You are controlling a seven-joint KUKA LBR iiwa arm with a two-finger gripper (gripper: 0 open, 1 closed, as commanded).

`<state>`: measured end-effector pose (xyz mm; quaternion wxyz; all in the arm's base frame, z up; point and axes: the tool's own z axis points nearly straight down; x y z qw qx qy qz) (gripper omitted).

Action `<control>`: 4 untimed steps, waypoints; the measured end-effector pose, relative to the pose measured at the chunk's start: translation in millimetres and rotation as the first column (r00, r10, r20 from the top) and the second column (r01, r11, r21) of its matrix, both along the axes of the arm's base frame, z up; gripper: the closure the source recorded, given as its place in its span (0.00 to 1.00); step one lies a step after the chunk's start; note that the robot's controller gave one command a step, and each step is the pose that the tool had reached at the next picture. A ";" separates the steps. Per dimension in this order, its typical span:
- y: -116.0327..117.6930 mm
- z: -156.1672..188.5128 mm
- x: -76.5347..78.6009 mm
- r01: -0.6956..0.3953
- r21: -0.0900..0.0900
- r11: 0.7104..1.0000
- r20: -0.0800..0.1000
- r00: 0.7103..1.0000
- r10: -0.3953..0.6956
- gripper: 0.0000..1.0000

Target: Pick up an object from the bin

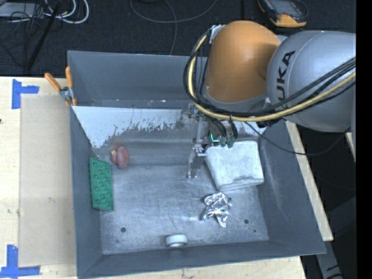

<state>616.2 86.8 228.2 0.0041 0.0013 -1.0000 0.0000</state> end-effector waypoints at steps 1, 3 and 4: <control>-72.5 -135.2 -64.7 -0.126 0.000 0.992 -0.003 0.992 0.126 0.00; -140.0 -152.8 -47.7 -0.101 0.001 0.995 0.018 0.995 0.101 1.00; -133.4 -7.1 -63.9 -0.118 -0.001 0.993 0.016 0.993 0.118 1.00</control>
Offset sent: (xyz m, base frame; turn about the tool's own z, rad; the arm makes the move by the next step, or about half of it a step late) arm -0.0612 -0.0703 -0.1298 -0.1294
